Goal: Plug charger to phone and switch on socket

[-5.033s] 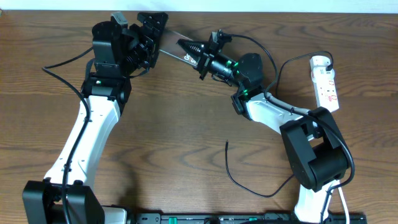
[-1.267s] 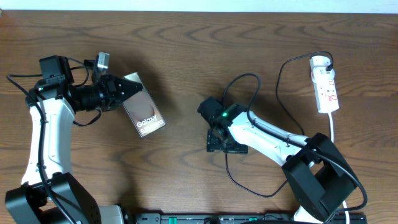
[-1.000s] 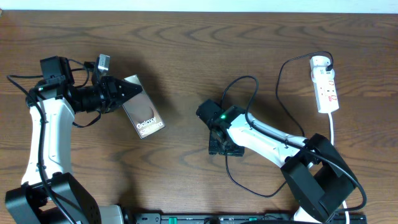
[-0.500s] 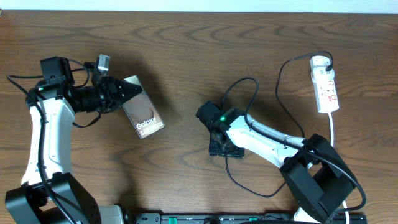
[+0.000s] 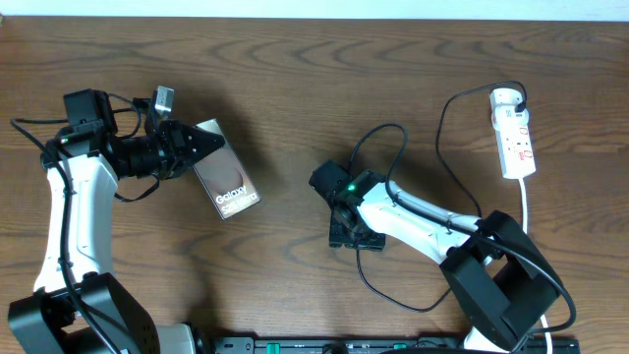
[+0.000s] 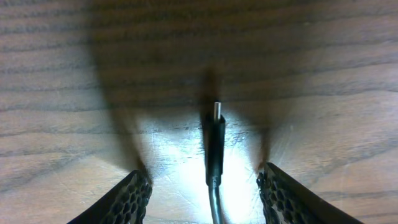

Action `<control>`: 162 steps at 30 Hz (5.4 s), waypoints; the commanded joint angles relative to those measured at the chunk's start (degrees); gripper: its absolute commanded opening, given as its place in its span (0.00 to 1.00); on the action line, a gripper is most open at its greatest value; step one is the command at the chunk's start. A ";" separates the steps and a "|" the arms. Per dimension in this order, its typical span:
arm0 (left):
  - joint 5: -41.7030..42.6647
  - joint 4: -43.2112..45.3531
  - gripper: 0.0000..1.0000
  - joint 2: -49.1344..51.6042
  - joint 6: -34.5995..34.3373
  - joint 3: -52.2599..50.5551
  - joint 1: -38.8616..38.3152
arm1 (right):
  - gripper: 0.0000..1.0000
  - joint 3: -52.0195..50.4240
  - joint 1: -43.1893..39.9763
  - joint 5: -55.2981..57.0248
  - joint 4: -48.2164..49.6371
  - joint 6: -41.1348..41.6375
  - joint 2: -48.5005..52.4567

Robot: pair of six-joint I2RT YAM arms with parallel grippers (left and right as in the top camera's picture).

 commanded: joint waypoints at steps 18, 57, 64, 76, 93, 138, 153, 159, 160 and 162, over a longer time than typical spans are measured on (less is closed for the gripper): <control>0.59 -0.15 0.08 -0.24 0.98 0.50 -0.02 | 0.51 -0.59 -3.06 -4.13 1.40 -4.02 2.67; 0.61 -0.15 0.07 -0.24 2.16 0.50 -0.02 | 0.01 25.88 -25.05 -75.21 3.23 -53.92 1.33; 1.68 -0.15 0.07 -0.24 5.11 0.50 -0.02 | 0.01 21.79 -25.68 -87.89 0.61 -85.29 1.40; 16.44 3.58 0.07 -0.24 10.95 0.50 -0.02 | 0.01 8.02 -18.01 -87.86 4.02 -88.21 1.42; 24.35 8.81 0.07 -0.28 14.67 0.50 -0.02 | 0.01 5.97 -11.72 -87.84 14.58 -82.31 1.46; 24.30 13.66 0.07 -0.26 14.71 0.50 -2.25 | 0.01 5.99 -6.97 -87.89 54.01 -47.91 10.14; 24.30 13.86 0.07 -0.26 14.67 0.50 -2.25 | 0.01 5.99 -6.97 -87.89 62.01 -41.38 10.14; 24.30 13.99 0.08 -0.28 14.67 0.50 -2.21 | 0.01 5.99 -7.15 -87.89 62.01 -41.40 10.14; 24.30 14.10 0.07 -0.26 14.64 0.50 -2.21 | 0.01 5.99 -7.19 -87.89 62.01 -41.38 10.14; 24.30 14.14 0.08 -0.26 14.64 0.50 -2.21 | 0.01 5.99 -7.28 -87.89 62.01 -41.38 10.14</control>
